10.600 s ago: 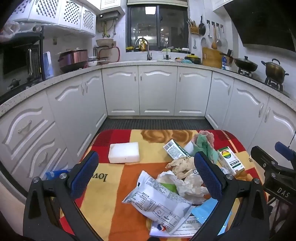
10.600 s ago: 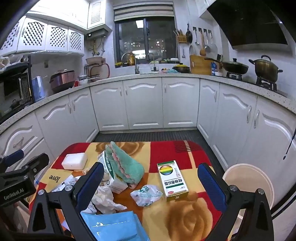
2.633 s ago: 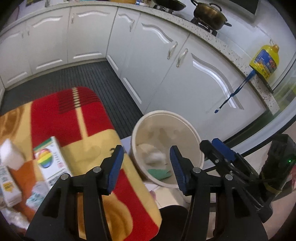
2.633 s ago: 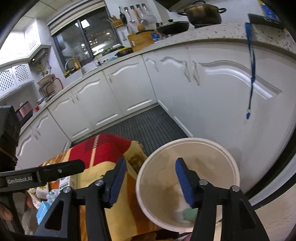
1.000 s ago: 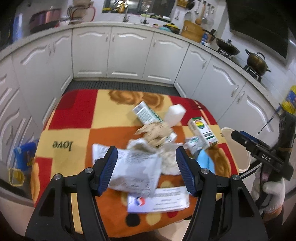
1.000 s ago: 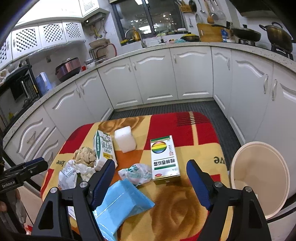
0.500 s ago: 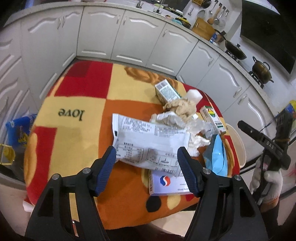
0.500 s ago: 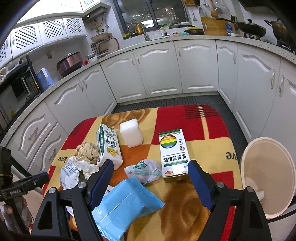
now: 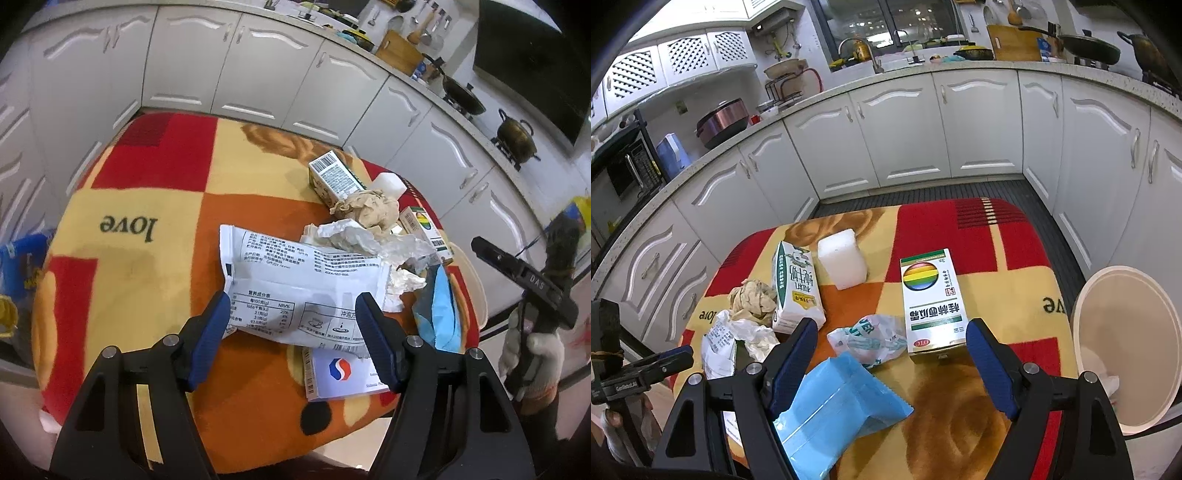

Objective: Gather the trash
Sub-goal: 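Grasp the white printed plastic bag with the left tool while the right tool grasps the rainbow medicine box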

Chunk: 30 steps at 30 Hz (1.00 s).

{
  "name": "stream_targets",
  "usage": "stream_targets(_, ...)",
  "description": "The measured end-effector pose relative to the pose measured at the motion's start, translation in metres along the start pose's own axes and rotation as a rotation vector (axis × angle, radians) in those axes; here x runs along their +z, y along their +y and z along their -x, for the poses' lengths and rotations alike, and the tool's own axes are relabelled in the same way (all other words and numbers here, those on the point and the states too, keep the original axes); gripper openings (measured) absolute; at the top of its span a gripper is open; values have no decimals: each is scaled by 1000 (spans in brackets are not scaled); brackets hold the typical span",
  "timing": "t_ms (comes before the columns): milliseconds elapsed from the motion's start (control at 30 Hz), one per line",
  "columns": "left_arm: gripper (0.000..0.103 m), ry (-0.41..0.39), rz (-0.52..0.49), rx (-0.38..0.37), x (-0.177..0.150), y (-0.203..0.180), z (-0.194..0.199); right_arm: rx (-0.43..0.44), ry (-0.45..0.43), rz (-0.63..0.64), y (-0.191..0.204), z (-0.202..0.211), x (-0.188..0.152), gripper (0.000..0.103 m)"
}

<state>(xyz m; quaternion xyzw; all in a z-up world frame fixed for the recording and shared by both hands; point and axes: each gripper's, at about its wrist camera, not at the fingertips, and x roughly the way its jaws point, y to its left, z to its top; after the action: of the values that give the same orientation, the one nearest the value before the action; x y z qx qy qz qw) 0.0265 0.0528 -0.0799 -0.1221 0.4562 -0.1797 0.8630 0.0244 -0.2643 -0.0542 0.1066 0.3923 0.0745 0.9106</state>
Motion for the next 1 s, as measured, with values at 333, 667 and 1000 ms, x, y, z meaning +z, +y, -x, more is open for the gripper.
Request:
stream_targets(333,72,62,94,-39,8,24,-27,6,18,-12,-6,-13,3,85)
stream_targets(667,74,108,164,-128,21,22,-61,-31,66,-31,-24,-51,21,87)
stream_targets(1000,42,108,98,-103,19,17,-55,-56,163,13,-24,-100,20,51)
